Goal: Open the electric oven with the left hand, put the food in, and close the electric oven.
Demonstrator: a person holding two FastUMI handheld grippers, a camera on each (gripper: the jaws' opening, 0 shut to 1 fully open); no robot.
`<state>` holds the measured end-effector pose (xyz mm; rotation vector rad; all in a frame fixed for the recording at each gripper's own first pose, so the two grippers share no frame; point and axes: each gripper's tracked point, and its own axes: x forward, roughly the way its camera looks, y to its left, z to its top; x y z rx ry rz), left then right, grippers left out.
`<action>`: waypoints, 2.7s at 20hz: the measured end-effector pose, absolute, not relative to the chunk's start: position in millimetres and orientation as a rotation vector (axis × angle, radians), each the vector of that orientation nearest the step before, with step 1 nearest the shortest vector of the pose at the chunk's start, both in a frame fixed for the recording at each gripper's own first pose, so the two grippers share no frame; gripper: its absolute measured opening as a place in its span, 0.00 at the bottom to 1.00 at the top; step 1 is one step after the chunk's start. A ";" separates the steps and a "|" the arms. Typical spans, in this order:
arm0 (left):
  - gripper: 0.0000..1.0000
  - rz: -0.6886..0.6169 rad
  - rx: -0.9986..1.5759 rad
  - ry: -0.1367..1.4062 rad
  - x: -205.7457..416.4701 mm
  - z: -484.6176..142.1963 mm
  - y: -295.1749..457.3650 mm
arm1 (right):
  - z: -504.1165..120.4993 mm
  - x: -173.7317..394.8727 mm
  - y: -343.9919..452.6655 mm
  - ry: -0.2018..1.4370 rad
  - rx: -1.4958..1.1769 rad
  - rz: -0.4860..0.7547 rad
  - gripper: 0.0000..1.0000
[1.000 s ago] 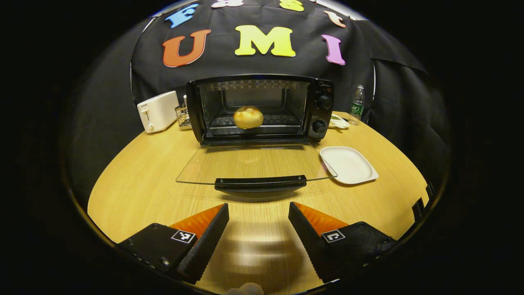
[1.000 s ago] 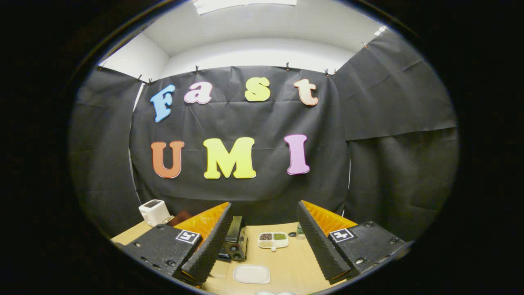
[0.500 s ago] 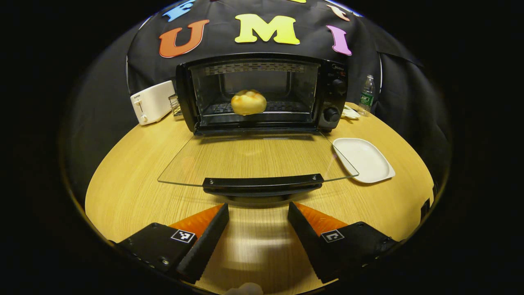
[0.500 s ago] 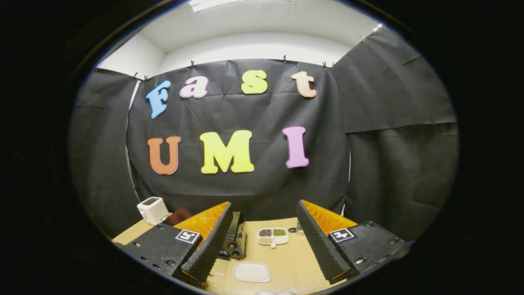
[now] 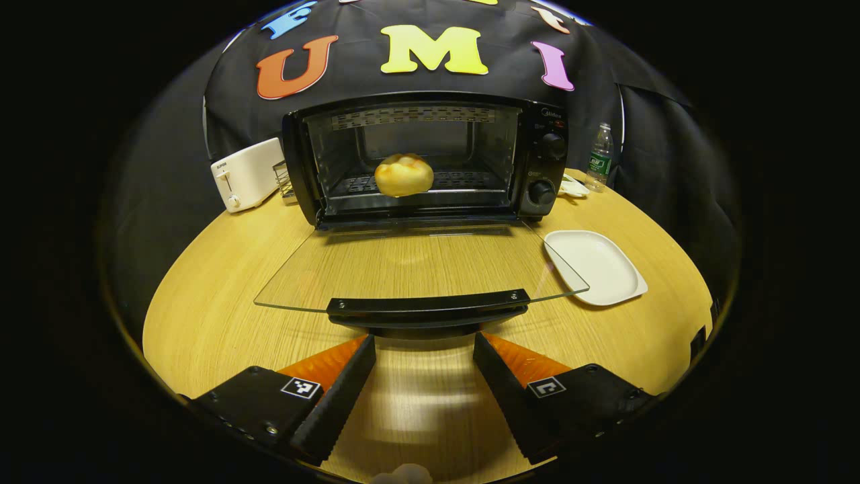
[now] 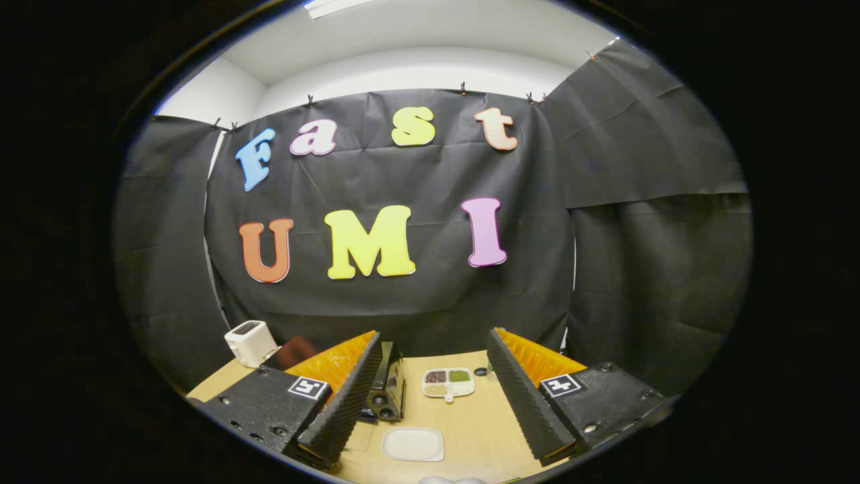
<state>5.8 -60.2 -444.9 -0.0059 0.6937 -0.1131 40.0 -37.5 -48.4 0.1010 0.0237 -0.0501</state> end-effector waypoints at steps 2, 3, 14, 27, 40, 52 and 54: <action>0.96 -0.117 0.001 0.667 9.9 -432.9 -59.9 | -48.8 41.1 -36.7 0.024 0.100 -0.044 1.00; 0.96 -0.118 0.007 0.655 12.2 -427.7 -58.6 | -48.9 40.1 -36.5 0.024 0.100 -0.045 0.96; 0.96 -0.125 -0.008 0.541 56.1 -354.0 -61.9 | -55.7 39.7 -39.2 0.040 0.145 -0.040 0.96; 0.96 -0.103 -0.004 0.463 127.0 -317.1 -65.0 | -58.7 42.6 -51.1 0.048 0.179 -0.063 1.00; 0.96 -0.089 -0.002 0.425 141.7 -300.8 -62.8 | -56.0 43.4 -56.0 0.053 0.188 -0.064 0.96; 0.96 -0.075 -0.030 0.161 68.0 -113.9 -26.1 | -1.8 38.9 -14.4 -0.040 0.138 0.011 1.00; 0.96 -0.070 -0.038 0.110 51.0 -84.4 -14.3 | 1.1 35.7 -7.2 -0.040 0.126 0.018 0.96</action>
